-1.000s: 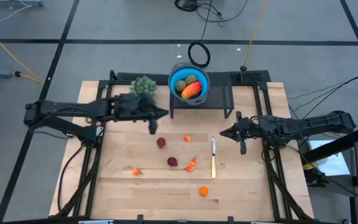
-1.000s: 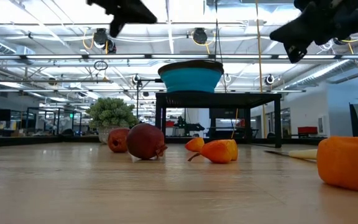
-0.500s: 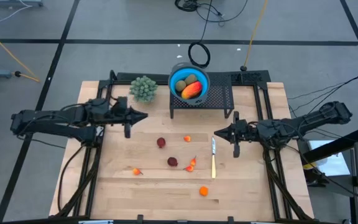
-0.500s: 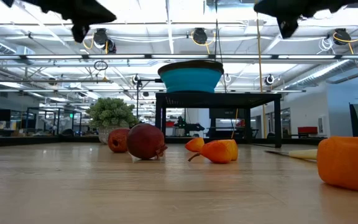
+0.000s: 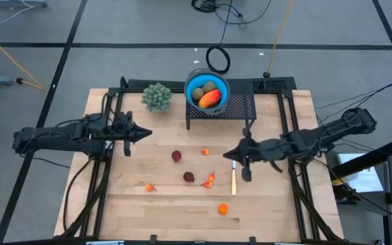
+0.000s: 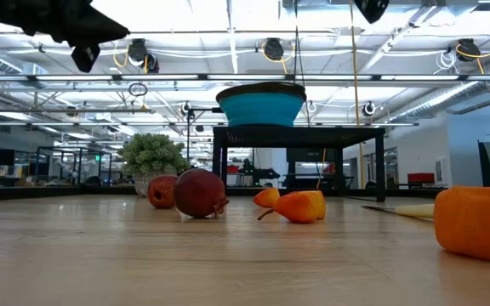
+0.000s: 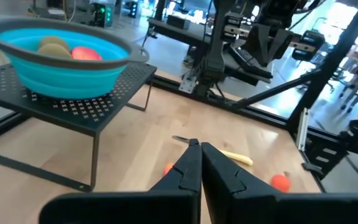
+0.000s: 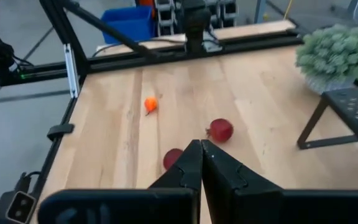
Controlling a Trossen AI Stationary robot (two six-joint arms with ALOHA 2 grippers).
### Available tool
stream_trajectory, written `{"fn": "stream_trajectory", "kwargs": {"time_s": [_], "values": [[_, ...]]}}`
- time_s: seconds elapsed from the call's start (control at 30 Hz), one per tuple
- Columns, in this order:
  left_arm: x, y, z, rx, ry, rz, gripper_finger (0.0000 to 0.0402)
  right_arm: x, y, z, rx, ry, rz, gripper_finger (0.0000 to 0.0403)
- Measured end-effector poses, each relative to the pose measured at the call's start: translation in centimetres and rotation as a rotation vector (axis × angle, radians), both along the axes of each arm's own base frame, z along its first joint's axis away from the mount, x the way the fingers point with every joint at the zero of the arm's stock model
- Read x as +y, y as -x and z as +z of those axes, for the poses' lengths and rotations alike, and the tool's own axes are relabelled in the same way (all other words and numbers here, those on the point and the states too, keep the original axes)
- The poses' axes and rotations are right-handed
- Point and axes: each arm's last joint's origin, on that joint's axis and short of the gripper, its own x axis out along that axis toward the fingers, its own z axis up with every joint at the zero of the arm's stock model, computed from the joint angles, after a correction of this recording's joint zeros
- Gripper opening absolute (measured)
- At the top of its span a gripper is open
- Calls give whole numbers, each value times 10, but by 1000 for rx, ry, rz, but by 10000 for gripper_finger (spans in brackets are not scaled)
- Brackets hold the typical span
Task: Pick & Place Fruit
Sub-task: Put the orange into the blue strainer bowl on the shelf
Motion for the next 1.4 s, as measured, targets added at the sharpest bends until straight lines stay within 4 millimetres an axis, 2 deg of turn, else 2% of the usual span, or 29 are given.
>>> {"fn": "stream_trajectory", "kwargs": {"time_s": [0.2, 0.43, 0.6, 1.03, 1.23, 1.4], "values": [[-2, 8, -8, -18, -28, -36, 2, 15, -22, 8, 81, -41, -1, 0], [-3, 16, -14, -43, -67, -59, 5, 27, -46, 5, 175, -107, 9, 0], [-3, 20, -23, -52, -76, -60, 6, 31, -55, 0, 240, -158, -22, 0], [-4, 30, -46, -97, -88, -60, 11, 36, -59, -23, 440, -377, -134, 0], [-4, 33, -53, -118, -103, -60, 2, 36, -56, -33, 542, -475, -235, 0], [-4, 35, -56, -136, -105, -68, 11, 34, -52, -36, 584, -563, -349, 0]]}}
